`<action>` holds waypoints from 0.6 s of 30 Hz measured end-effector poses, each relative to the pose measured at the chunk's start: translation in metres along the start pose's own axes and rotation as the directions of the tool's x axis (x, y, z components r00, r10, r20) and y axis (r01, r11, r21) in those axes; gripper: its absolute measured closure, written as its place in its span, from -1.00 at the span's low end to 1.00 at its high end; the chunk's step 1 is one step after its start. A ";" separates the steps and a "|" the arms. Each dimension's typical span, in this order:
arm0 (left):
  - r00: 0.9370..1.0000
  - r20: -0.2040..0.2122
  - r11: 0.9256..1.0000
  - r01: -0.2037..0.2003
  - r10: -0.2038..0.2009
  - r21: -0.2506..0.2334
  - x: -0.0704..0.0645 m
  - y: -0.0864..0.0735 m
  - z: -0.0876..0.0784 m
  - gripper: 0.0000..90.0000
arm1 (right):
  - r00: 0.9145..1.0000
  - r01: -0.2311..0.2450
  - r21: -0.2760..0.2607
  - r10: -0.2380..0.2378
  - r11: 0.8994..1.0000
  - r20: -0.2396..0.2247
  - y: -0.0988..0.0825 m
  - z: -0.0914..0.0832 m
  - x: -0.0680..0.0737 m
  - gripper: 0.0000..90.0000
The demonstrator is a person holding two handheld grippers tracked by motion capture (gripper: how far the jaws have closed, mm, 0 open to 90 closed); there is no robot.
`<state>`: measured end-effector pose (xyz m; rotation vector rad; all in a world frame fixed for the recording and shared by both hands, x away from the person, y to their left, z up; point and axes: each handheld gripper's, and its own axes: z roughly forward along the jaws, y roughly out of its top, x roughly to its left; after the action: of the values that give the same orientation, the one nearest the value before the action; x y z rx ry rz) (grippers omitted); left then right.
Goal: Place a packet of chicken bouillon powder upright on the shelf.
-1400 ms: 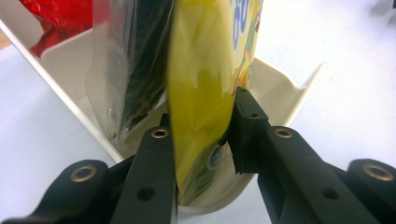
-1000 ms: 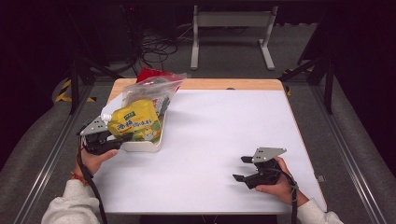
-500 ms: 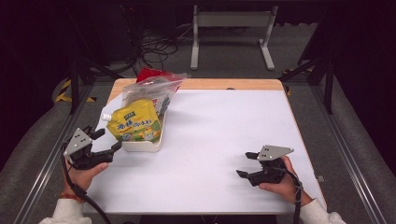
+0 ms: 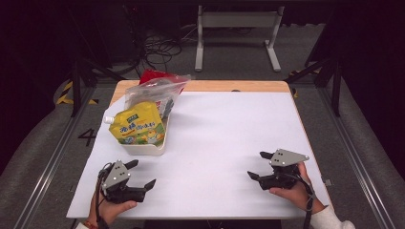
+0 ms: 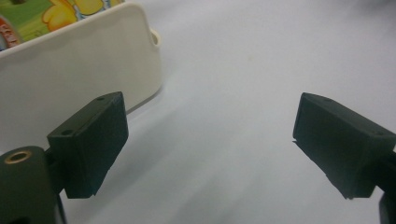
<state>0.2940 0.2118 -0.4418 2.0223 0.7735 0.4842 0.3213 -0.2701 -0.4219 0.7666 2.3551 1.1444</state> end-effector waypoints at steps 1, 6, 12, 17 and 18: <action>1.000 0.004 1.000 0.008 -0.008 0.002 0.000 0.000 0.001 -0.75 | 1.000 -0.001 -0.001 0.001 1.000 0.002 0.000 0.000 0.001 -0.60; 1.000 0.019 1.000 0.007 -0.008 0.003 0.003 0.001 0.005 -0.79 | 1.000 0.010 0.009 -0.010 1.000 0.016 -0.002 -0.001 0.005 -0.66; 0.999 0.035 1.000 -0.008 0.008 0.011 0.001 0.003 0.010 -0.78 | 1.000 0.001 0.010 -0.001 1.000 0.020 -0.005 -0.002 0.003 -0.67; 0.999 0.044 1.000 -0.006 0.005 0.023 0.000 0.003 0.013 -0.78 | 1.000 -0.006 0.013 0.006 1.000 0.022 -0.006 -0.002 0.001 -0.67; 0.999 0.046 1.000 -0.007 0.006 0.021 0.000 0.003 0.014 -0.78 | 1.000 -0.008 0.014 0.008 1.000 0.021 -0.006 -0.002 0.001 -0.67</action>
<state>0.3034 0.2025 -0.4461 2.0487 0.7472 0.4332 0.3173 -0.2737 -0.4255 0.7901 2.3472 1.1193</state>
